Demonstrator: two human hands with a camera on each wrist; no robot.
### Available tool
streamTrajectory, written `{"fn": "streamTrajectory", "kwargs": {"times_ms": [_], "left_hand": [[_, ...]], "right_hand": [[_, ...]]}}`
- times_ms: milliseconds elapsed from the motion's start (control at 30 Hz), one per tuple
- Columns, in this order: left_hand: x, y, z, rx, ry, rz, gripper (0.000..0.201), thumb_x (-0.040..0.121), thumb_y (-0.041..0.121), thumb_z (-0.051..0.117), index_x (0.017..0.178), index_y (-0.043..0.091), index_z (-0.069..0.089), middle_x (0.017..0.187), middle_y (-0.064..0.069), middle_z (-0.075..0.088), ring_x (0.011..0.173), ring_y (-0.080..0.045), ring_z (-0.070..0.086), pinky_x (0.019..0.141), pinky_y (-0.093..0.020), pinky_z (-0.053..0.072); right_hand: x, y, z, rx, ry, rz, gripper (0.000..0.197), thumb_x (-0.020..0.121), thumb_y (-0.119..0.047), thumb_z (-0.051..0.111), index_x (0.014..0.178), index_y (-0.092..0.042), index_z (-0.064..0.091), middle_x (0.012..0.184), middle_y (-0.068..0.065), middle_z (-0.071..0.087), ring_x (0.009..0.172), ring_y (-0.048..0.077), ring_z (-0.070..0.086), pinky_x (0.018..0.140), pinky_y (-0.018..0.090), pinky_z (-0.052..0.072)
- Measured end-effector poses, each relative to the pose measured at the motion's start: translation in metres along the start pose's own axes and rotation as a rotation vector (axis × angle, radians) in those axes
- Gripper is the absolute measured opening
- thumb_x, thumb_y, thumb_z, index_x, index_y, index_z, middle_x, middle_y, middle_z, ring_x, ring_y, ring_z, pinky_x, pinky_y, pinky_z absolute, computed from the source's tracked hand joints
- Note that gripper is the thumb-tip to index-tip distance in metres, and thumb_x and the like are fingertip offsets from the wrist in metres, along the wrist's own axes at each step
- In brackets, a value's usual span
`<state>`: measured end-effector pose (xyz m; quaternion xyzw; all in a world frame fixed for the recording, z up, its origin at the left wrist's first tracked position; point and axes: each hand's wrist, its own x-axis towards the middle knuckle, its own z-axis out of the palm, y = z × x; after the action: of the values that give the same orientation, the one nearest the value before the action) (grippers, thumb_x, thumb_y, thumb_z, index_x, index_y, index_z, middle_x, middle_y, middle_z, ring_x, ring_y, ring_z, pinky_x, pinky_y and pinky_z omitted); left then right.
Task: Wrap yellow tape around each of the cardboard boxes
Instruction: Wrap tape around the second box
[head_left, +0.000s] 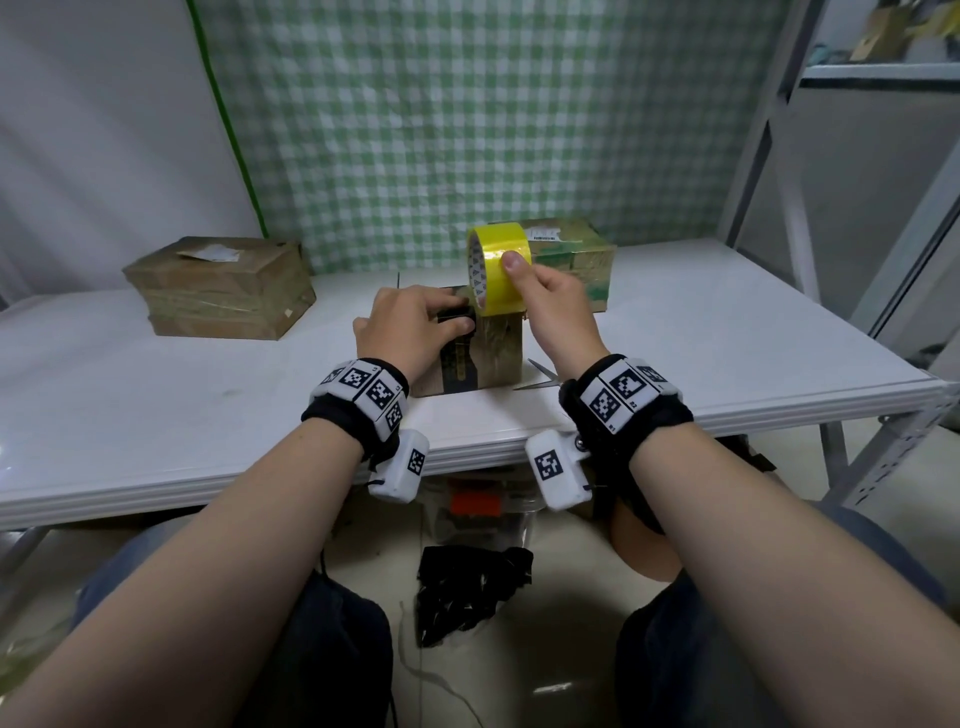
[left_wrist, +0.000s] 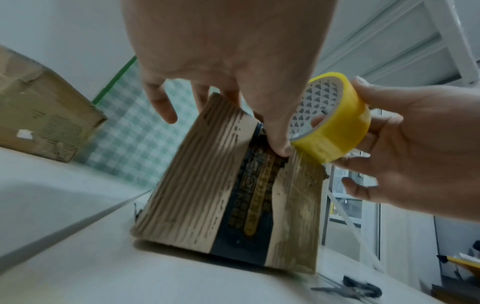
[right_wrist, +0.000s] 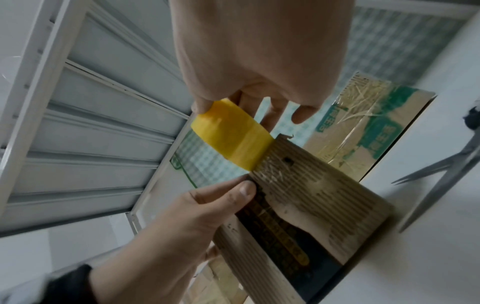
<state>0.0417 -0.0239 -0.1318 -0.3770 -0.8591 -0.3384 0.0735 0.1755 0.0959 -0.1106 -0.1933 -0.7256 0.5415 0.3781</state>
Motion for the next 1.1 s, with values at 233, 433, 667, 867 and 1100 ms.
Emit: {"fn": "streamTrajectory", "kwargs": {"times_ms": [233,433,667,867,1100], "left_hand": [[0.006,-0.006,0.003,-0.072,-0.014,-0.042,0.038,0.074,0.063,0.074,0.11,0.05,0.074,0.124,0.029,0.065,0.125,-0.013,0.053,0.099,-0.054,0.045],[0.007,-0.01,0.006,-0.157,-0.018,-0.007,0.051,0.06,0.072,0.066,0.106,0.051,0.074,0.119,0.03,0.066,0.123,-0.014,0.054,0.095,-0.051,0.05],[0.01,-0.011,0.006,-0.233,-0.051,0.007,0.035,0.065,0.063,0.074,0.1,0.058,0.072,0.105,0.036,0.062,0.123,-0.012,0.056,0.1,-0.047,0.05],[0.011,-0.013,0.003,-0.32,-0.112,0.043,0.041,0.085,0.021,0.079,0.124,0.031,0.073,0.133,0.009,0.064,0.13,-0.017,0.053,0.115,-0.039,0.039],[0.0,-0.024,-0.003,-0.575,-0.007,-0.362,0.045,0.089,0.019,0.071,0.121,0.015,0.039,0.118,-0.004,0.051,0.109,-0.023,0.055,0.101,-0.045,0.052]], "right_hand": [[0.004,-0.012,0.0,-0.015,-0.011,0.075,0.065,0.084,-0.069,0.058,0.076,-0.005,0.065,0.076,0.006,0.056,0.072,0.018,0.052,0.074,0.035,0.041],[-0.004,-0.027,-0.01,-0.096,0.054,0.148,0.055,0.094,-0.051,0.063,0.058,-0.023,0.031,0.064,0.001,0.03,0.062,0.019,0.031,0.06,0.034,0.023],[-0.01,-0.024,-0.014,-0.254,-0.083,0.299,0.06,0.084,-0.063,0.066,0.114,-0.01,0.065,0.104,0.002,0.068,0.09,0.018,0.065,0.087,0.036,0.053],[-0.017,-0.025,-0.014,-0.249,-0.152,0.361,0.054,0.09,-0.057,0.061,0.117,-0.011,0.065,0.111,0.008,0.069,0.088,0.019,0.064,0.064,0.029,0.045],[-0.022,-0.017,-0.014,-0.103,-0.211,0.419,0.064,0.088,-0.066,0.061,0.137,-0.025,0.058,0.144,0.001,0.054,0.121,0.022,0.056,0.093,0.04,0.049]]}}
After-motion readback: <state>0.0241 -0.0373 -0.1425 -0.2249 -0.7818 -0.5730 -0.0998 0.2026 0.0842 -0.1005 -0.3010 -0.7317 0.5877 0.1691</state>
